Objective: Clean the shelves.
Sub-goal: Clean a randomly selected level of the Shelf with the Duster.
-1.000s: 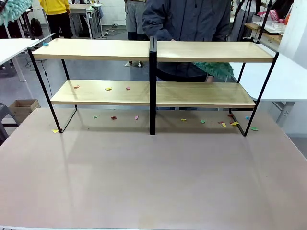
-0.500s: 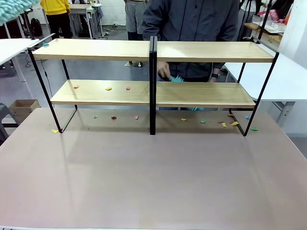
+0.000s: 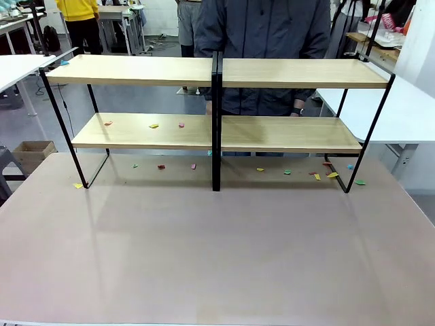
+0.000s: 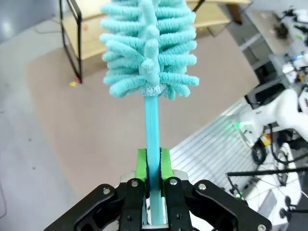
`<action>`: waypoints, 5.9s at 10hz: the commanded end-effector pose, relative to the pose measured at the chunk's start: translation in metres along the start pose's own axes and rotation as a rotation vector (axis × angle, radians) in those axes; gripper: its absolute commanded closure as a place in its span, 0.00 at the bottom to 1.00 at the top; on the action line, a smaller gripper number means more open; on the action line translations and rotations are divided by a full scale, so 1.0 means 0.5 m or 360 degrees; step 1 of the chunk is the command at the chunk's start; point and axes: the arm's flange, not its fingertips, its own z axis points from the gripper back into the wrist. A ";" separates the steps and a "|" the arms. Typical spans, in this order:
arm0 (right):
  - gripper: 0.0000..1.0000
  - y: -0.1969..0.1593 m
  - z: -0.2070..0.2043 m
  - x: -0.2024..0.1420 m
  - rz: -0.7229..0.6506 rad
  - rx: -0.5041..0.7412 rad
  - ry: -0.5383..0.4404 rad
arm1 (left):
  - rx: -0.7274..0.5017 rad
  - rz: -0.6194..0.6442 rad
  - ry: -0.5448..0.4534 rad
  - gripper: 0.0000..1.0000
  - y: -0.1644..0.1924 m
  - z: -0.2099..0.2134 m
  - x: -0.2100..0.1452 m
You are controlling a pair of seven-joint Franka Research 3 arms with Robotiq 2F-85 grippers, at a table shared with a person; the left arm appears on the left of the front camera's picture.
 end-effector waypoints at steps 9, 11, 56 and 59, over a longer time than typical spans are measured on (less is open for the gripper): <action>0.00 0.000 0.000 -0.001 -0.0001 0.0005 0.0000 | 0.0088 -0.0005 0.0028 0.88 -0.016 -0.021 0.038; 0.00 0.000 0.000 -0.001 -0.0001 0.0005 0.0000 | 0.0132 0.0103 0.0092 0.88 -0.021 -0.048 0.069; 0.00 0.000 0.000 -0.001 -0.0001 0.0005 0.0000 | -0.0424 -0.0468 0.0425 1.00 0.013 0.010 -0.128; 0.00 0.000 0.000 -0.001 -0.0001 0.0005 0.0000 | -0.0341 -0.0111 -0.0113 1.00 0.075 0.066 -0.198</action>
